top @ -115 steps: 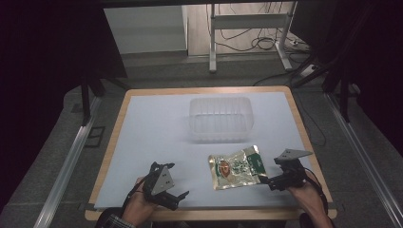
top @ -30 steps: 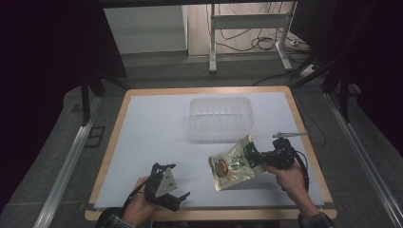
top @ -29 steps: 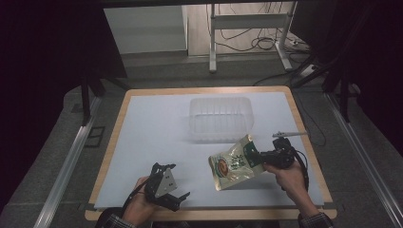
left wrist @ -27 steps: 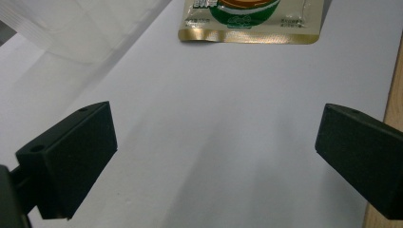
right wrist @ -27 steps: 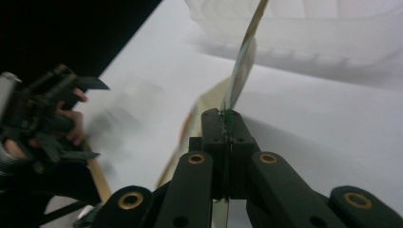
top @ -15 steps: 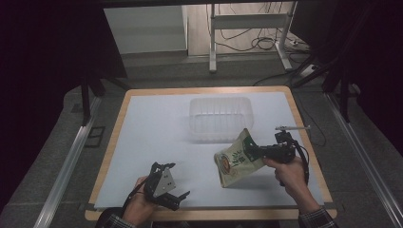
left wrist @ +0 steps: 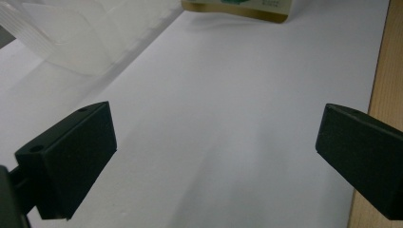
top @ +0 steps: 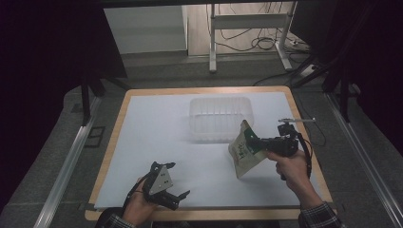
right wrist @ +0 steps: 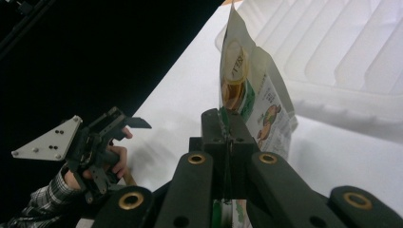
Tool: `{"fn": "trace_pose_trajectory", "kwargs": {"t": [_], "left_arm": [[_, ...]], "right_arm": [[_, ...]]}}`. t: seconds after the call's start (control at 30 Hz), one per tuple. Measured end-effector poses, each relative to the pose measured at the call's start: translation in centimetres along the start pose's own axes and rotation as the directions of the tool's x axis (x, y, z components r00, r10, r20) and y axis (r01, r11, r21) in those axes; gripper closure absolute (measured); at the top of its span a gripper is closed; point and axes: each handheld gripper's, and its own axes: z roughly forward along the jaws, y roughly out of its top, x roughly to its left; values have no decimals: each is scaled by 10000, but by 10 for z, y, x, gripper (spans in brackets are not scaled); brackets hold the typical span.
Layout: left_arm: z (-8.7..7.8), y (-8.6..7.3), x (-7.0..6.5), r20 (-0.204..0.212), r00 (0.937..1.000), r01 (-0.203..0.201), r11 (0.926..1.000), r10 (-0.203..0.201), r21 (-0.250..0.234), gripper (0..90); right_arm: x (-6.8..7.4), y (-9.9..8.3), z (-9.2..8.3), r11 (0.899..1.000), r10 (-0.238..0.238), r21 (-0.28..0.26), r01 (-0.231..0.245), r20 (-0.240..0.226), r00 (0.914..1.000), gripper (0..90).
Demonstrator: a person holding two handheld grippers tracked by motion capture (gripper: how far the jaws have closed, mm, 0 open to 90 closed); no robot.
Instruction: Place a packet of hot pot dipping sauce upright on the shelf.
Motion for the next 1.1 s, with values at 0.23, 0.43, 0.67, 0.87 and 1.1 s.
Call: {"fn": "trace_pose_trajectory", "kwargs": {"t": [0.23, 0.43, 0.67, 0.87, 1.1], "left_arm": [[-1, 0, 1, 60, 9999, 92, 9999, -92, -61, 0], [-1, 0, 1, 65, 9999, 107, 9999, -106, -103, 0], [-1, 0, 1, 59, 9999, 105, 9999, -104, -95, 0], [0, 0, 0, 43, 10000, 48, 10000, -48, -33, 0], [0, 0, 1, 34, 10000, -7, 10000, 7, -11, 0]], "right_arm": [[-2, 9, -5, 9992, 236, -331, -239, -116, 9997, 892], [0, 14, -8, 9984, 317, -460, -327, -237, 9992, 892], [1, 23, -12, 9971, 380, -647, -397, -274, 9989, 891], [3, 31, -14, 9964, 331, -778, -352, -273, 9991, 892], [8, 41, -15, 9957, 272, -876, -291, -234, 9994, 892]]}}
